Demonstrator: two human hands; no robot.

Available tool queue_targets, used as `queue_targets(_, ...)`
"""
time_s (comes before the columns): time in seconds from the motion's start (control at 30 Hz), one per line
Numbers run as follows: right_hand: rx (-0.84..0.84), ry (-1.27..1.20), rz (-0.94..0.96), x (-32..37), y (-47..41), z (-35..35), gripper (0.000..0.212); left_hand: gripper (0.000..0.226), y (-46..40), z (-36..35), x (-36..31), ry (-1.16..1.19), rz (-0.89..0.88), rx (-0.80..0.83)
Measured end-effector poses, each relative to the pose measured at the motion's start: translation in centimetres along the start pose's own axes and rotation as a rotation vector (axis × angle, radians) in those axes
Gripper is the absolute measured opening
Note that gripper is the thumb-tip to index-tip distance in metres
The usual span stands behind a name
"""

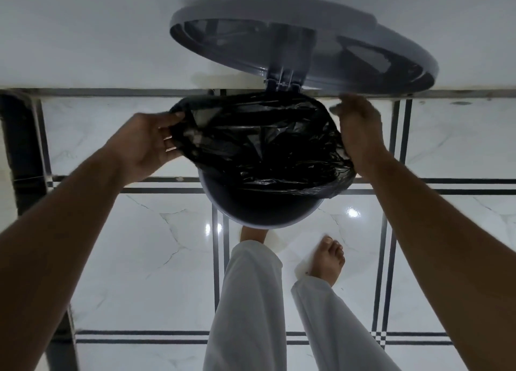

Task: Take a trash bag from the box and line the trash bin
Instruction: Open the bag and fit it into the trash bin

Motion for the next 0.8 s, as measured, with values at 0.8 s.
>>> queue_targets(0.8, -0.036, -0.345, -0.32, -3.0, -3.1, -1.0, 0.026, 0.039, -6.7, -3.1, -3.1, -0.211, 0.085, 0.113)
Point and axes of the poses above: each hand's wrist, its own y-axis away from the middle knuckle, its own z-axis out of the back of the hand, x = y × z, the point moved 2 cm from there along -y, towards the middle knuckle, and after that the axes turned 11 degrees about -y, right-handed, at the moved point
